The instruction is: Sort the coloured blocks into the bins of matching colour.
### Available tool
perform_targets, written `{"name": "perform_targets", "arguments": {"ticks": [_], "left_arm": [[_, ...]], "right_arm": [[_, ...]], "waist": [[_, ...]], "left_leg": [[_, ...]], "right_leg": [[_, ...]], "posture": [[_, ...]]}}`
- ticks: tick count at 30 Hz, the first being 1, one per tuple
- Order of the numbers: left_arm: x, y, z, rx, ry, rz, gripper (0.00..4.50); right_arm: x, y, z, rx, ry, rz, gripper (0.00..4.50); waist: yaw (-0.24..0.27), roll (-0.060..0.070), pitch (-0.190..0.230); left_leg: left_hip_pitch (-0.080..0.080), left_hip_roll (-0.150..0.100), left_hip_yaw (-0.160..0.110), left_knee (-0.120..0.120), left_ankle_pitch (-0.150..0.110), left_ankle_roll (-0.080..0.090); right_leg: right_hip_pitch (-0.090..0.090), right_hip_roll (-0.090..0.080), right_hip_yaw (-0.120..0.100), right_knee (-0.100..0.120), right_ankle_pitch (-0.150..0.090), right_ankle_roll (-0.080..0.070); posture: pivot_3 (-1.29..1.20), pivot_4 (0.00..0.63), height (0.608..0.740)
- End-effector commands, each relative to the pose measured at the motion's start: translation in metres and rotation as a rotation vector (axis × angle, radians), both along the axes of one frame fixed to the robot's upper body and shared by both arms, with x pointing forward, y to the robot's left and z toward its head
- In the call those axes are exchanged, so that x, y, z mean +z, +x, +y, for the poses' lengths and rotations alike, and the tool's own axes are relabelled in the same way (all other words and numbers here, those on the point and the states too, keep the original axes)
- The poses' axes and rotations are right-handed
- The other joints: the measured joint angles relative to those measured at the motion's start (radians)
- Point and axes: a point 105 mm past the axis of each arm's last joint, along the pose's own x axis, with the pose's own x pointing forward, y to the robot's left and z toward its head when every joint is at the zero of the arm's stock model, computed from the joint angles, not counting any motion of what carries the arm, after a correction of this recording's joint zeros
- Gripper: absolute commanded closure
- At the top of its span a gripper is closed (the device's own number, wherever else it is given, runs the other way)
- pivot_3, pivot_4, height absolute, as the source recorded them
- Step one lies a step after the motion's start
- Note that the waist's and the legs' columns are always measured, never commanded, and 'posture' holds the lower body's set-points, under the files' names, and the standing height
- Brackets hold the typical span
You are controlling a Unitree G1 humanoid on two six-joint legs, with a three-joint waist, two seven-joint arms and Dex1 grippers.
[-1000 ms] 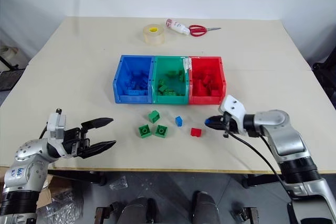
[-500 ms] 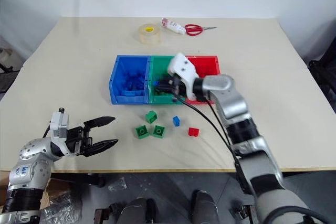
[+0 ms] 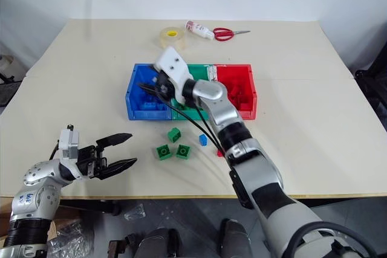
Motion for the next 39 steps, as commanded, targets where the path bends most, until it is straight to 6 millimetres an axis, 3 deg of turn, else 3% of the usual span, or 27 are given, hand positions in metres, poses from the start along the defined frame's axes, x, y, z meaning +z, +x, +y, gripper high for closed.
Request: {"name": "perform_targets", "arguments": {"ticks": [1,6,14,17,20,26,30,39], "left_arm": [[0.006,0.000,-0.002,-0.013,0.002,-0.043,0.00],[0.005,0.003,-0.005,-0.035,0.003,-0.038,0.00],[0.003,0.009,-0.007,-0.068,0.010,-0.034,0.00],[0.003,0.011,-0.007,-0.074,0.012,-0.035,0.00],[0.003,0.011,-0.007,-0.079,0.013,-0.034,0.00],[0.003,0.012,-0.007,-0.086,0.017,-0.033,0.00],[0.004,0.013,-0.009,-0.087,0.015,-0.039,0.00],[0.004,0.007,-0.011,-0.089,0.008,-0.050,0.00]], "right_arm": [[0.002,-0.021,-0.031,0.091,-0.052,-0.050,1.44],[-0.026,-0.052,-0.086,0.141,-0.201,0.048,1.44],[-0.052,-0.086,-0.177,-0.016,-0.364,0.253,1.44],[-0.061,-0.102,-0.206,-0.075,-0.425,0.343,0.88],[-0.064,-0.112,-0.224,-0.122,-0.458,0.371,0.03],[-0.064,-0.116,-0.222,-0.127,-0.481,0.351,0.03],[-0.071,-0.114,-0.201,-0.082,-0.497,0.355,0.03],[-0.092,-0.089,-0.158,-0.040,-0.473,0.363,0.03]], "waist": [[0.002,0.000,0.000],[0.005,0.000,0.000],[0.008,0.000,0.000],[0.010,0.000,0.000],[0.011,0.000,0.000],[0.008,0.000,0.000],[0.010,0.000,0.000],[0.008,0.000,0.000]], "left_leg": [[0.000,0.000,0.000,0.000,0.000,0.000],[0.000,0.000,0.000,0.001,0.000,0.000],[0.000,0.000,0.001,0.000,0.000,0.000],[0.000,0.000,0.001,0.001,-0.001,0.001],[0.000,0.000,0.001,0.001,-0.001,0.001],[0.001,0.001,0.001,0.001,-0.001,0.001],[0.001,0.000,0.001,0.001,-0.001,0.001],[0.001,0.000,0.001,0.001,-0.001,0.001]], "right_leg": [[0.000,0.000,0.000,0.000,0.000,0.000],[-0.001,0.000,0.000,0.000,0.000,0.000],[-0.001,0.000,0.000,0.000,0.000,0.000],[0.000,0.000,0.000,-0.001,0.000,0.000],[0.000,0.000,0.000,-0.002,0.000,0.000],[0.000,0.000,0.000,-0.002,0.000,0.000],[0.001,0.000,0.000,-0.002,0.000,0.000],[0.001,0.000,0.000,-0.002,0.000,0.000]], "posture": [[0.00,0.150,0.740],[0.00,0.150,0.740],[0.00,0.150,0.740],[0.00,0.150,0.740],[0.00,0.150,0.740],[0.00,0.150,0.740],[0.00,0.150,0.740],[0.00,0.150,0.740]]}}
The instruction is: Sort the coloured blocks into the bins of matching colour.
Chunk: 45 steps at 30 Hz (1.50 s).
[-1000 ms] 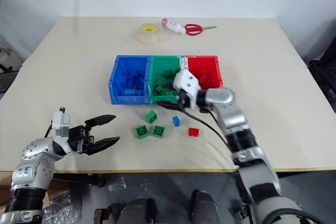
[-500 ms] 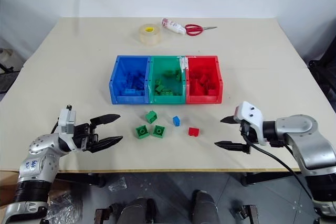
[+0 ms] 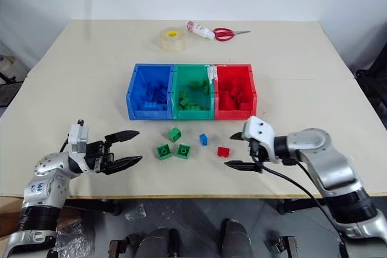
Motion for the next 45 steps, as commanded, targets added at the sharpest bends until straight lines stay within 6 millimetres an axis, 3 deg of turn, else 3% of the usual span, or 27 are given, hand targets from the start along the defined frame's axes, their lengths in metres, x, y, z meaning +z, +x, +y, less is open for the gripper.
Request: {"name": "perform_targets", "arguments": {"ticks": [1,4,8,14,17,20,25,31,32,35,40,44,45], "left_arm": [[0.007,-0.006,-0.002,-0.009,0.001,-0.049,0.00],[0.006,-0.010,-0.002,-0.004,-0.003,-0.050,0.00],[0.005,-0.011,-0.001,0.004,-0.004,-0.046,0.00],[0.005,-0.009,-0.002,0.003,-0.007,-0.047,0.00],[0.005,-0.006,-0.002,0.001,-0.008,-0.049,0.00],[0.006,-0.004,-0.004,-0.005,-0.009,-0.052,0.00],[0.006,-0.001,-0.006,-0.012,-0.011,-0.055,0.00],[0.006,-0.001,-0.007,-0.014,-0.013,-0.059,0.00],[0.006,-0.001,-0.007,-0.013,-0.013,-0.060,0.00],[0.005,-0.003,-0.005,-0.008,-0.013,-0.060,0.00],[0.004,-0.005,-0.004,-0.007,-0.010,-0.052,0.00],[0.004,-0.005,-0.005,-0.016,-0.009,-0.052,0.00],[0.004,-0.005,-0.005,-0.020,-0.008,-0.052,0.00]], "right_arm": [[-0.004,0.008,0.009,0.003,-0.014,-0.011,0.21],[-0.006,0.008,0.012,0.025,-0.026,-0.011,0.99],[-0.003,0.008,0.014,0.031,-0.019,-0.025,2.38],[0.017,0.013,0.014,0.026,0.013,-0.086,4.33],[0.040,0.025,0.013,-0.013,0.068,-0.153,4.47],[0.071,0.051,0.002,-0.106,0.108,-0.266,4.47],[0.099,0.088,-0.013,-0.222,0.115,-0.391,4.47],[0.106,0.117,-0.014,-0.291,0.123,-0.459,4.47],[0.105,0.116,-0.012,-0.272,0.125,-0.455,3.99],[0.106,0.112,-0.009,-0.244,0.133,-0.467,3.21],[0.107,0.104,-0.016,-0.227,0.130,-0.478,1.51],[0.102,0.083,-0.023,-0.176,0.132,-0.428,0.15],[0.097,0.073,-0.024,-0.147,0.131,-0.397,0.04]], "waist": [[0.000,0.000,0.000],[0.003,0.000,0.000],[0.001,0.000,0.000],[0.000,0.000,0.000],[0.000,0.000,0.000],[0.000,0.000,0.000],[-0.002,0.000,0.000],[-0.005,0.001,0.000],[-0.005,0.001,0.000],[-0.004,0.002,0.001],[-0.004,0.002,0.001],[0.000,0.002,0.001],[0.001,0.002,0.001]], "left_leg": [[0.000,0.000,0.000,0.000,0.000,0.000],[-0.001,0.000,0.000,0.000,0.000,0.000],[0.000,0.000,0.000,0.000,0.000,0.000],[0.000,0.000,0.000,0.000,0.000,0.000],[0.000,0.000,0.000,0.000,0.000,0.000],[0.000,0.000,0.000,0.000,0.000,0.000],[0.000,0.000,0.000,-0.001,0.000,0.000],[0.000,0.000,0.001,-0.001,0.000,0.000],[0.000,0.000,0.001,-0.001,0.000,0.000],[-0.001,0.000,0.001,0.000,0.000,0.000],[-0.001,0.000,0.001,0.000,0.000,0.000],[-0.001,0.000,0.001,0.000,0.000,0.000],[-0.001,0.000,0.001,0.000,0.000,0.000]], "right_leg": [[0.000,0.000,0.000,0.000,0.000,0.000],[0.000,0.000,0.000,0.000,0.000,0.000],[0.000,0.000,0.000,0.000,0.000,0.000],[0.000,0.000,0.000,0.000,0.000,0.000],[0.000,0.000,0.000,0.000,0.000,0.000],[0.000,0.000,0.000,0.001,0.000,0.000],[-0.001,0.000,0.000,0.000,0.000,0.000],[-0.001,0.000,0.000,0.001,0.000,0.000],[-0.001,0.000,0.000,0.000,0.000,0.000],[-0.001,0.000,0.001,0.000,0.000,0.000],[-0.001,0.000,0.001,0.000,0.000,0.000],[-0.001,0.000,0.001,0.000,0.000,0.000],[-0.001,0.000,0.001,0.000,0.000,0.000]], "posture": [[0.00,0.150,0.740],[0.00,0.150,0.740],[0.00,0.150,0.740],[0.00,0.150,0.740],[0.00,0.150,0.740],[0.00,0.150,0.740],[0.00,0.150,0.740],[0.00,0.150,0.740],[0.00,0.150,0.740],[0.00,0.150,0.740],[0.00,0.150,0.740],[0.00,0.150,0.740],[0.00,0.150,0.740]]}}
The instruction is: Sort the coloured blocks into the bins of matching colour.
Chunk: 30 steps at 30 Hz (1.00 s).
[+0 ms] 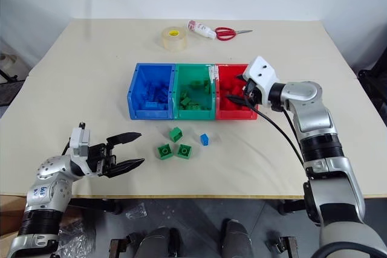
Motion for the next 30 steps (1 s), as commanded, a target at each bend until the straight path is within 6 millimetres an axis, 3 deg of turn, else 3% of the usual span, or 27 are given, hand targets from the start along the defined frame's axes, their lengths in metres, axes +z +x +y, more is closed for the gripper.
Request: {"name": "perform_targets", "arguments": {"ticks": [1,8,11,14,18,30], "left_arm": [[0.006,-0.002,0.000,-0.015,0.004,-0.028,0.00],[-0.003,-0.002,0.009,-0.028,0.056,-0.006,0.00],[-0.004,0.000,0.013,-0.029,0.052,-0.003,0.00],[-0.004,0.002,0.015,-0.033,0.059,-0.005,0.00],[-0.002,0.005,0.014,-0.039,0.062,-0.017,0.00],[0.001,-0.005,0.009,-0.034,0.054,-0.046,0.00]], "right_arm": [[0.010,-0.032,-0.008,0.086,0.013,0.016,0.04],[-0.019,-0.090,-0.040,0.086,-0.033,0.162,0.04],[-0.037,-0.107,-0.058,0.041,-0.105,0.217,0.04],[-0.047,-0.117,-0.062,0.038,-0.129,0.255,0.04],[-0.048,-0.113,-0.045,0.054,-0.095,0.258,0.04],[-0.071,-0.071,0.043,0.196,-0.032,0.280,0.04]], "waist": [[0.003,0.000,0.000],[0.002,0.000,0.000],[0.002,0.000,0.000],[0.000,0.000,0.000],[-0.002,0.000,0.000],[-0.001,-0.001,0.000]], "left_leg": [[0.000,0.000,0.000,0.000,0.000,0.000],[0.000,0.000,0.000,0.000,0.000,0.000],[0.001,0.000,0.000,0.000,0.000,0.000],[0.001,0.000,0.000,0.000,0.000,0.000],[0.002,0.000,0.000,0.000,0.000,0.000],[0.001,0.000,0.000,0.001,0.000,0.000]], "right_leg": [[0.000,0.000,0.000,0.000,0.000,0.000],[0.000,0.000,0.000,0.000,0.000,0.000],[0.001,0.000,0.000,-0.001,0.000,0.000],[0.001,0.000,0.000,-0.001,0.000,0.000],[0.001,0.000,0.000,0.000,0.000,0.000],[0.001,0.000,0.000,0.000,0.000,0.000]], "posture": [[0.00,0.150,0.740],[0.00,0.150,0.740],[0.00,0.150,0.740],[0.00,0.150,0.740],[0.00,0.150,0.740],[0.00,0.150,0.740]]}}
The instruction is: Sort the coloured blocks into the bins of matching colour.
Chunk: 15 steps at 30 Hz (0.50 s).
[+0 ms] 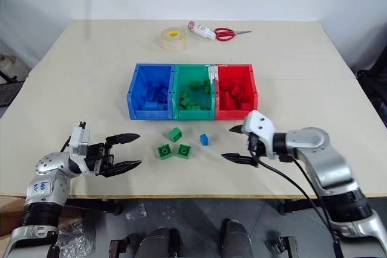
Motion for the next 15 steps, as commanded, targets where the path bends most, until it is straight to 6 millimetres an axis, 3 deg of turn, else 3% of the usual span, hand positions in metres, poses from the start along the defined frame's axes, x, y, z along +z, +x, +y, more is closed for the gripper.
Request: {"name": "perform_targets", "arguments": {"ticks": [1,7,10,15], "left_arm": [[0.008,-0.006,0.003,0.015,-0.005,-0.040,0.00],[0.008,-0.014,0.008,0.055,-0.004,-0.040,0.00],[0.008,-0.018,0.009,0.064,-0.004,-0.039,0.00],[0.007,-0.019,0.010,0.070,-0.005,-0.033,0.00]], "right_arm": [[-0.001,0.011,0.018,0.028,0.003,-0.030,0.04],[-0.014,0.030,0.041,0.043,-0.016,-0.034,0.04],[-0.016,0.033,0.045,0.049,-0.020,-0.038,0.69],[-0.007,0.029,0.046,0.067,0.006,-0.057,2.39]], "waist": [[0.000,0.000,0.000],[0.000,0.000,0.000],[0.000,0.000,0.000],[-0.001,0.000,0.000]], "left_leg": [[0.000,0.000,0.000,0.000,0.000,0.000],[0.000,0.000,0.000,0.000,0.000,0.000],[0.000,0.000,0.000,0.000,0.000,0.000],[0.000,0.000,0.000,0.000,0.000,0.000]], "right_leg": [[0.000,0.000,0.000,0.000,0.000,0.000],[0.000,0.000,0.000,0.001,0.000,0.000],[0.000,0.000,0.000,0.001,0.000,0.000],[0.000,0.000,0.000,0.001,0.000,0.000]], "posture": [[0.00,0.150,0.740],[0.00,0.150,0.740],[0.00,0.150,0.740],[0.00,0.150,0.740]]}}
